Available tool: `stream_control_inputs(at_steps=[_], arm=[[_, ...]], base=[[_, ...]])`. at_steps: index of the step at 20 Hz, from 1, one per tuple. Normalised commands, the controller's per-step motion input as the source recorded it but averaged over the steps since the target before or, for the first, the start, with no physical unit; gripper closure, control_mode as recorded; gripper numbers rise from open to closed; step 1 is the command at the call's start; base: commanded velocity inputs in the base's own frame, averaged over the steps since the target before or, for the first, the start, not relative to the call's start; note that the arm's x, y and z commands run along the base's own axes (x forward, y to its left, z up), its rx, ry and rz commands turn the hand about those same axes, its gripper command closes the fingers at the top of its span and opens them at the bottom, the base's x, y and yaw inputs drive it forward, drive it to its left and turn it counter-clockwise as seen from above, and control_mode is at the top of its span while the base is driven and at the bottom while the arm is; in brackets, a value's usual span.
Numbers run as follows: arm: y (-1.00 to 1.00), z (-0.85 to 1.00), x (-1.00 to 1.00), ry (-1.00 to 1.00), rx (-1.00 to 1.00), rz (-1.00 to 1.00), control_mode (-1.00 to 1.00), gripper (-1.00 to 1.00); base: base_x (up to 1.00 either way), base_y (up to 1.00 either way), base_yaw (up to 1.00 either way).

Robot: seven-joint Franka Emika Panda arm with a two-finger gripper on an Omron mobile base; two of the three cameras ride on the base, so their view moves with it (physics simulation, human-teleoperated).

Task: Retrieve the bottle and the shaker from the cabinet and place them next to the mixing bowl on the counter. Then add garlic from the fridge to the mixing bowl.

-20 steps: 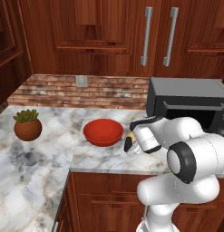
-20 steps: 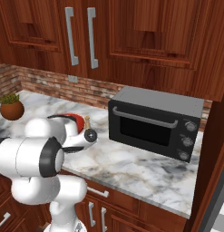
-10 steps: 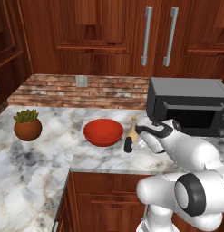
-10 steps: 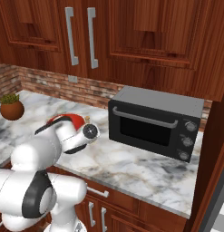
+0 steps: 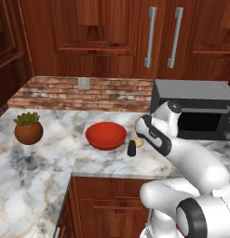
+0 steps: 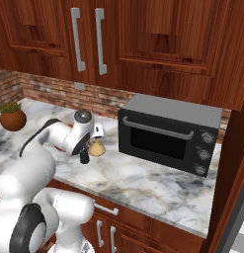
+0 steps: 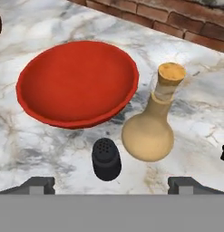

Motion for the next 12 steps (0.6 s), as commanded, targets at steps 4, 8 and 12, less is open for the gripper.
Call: stream_control_inputs(at_steps=[4, 8, 12], arm=[[0.06, 0.43, -0.49, 0.09, 0.00, -0.35, -1.00, -1.00], [0.03, 0.59, -0.71, 0.00, 0.00, -0.32, -1.00, -1.00], [0.00, 0.43, -0.88, -0.06, 0.00, -0.30, -1.00, -1.00]], base=[[0.00, 0.00, 0.00], [0.00, 0.00, 0.00], [0.00, 0.00, 0.00]])
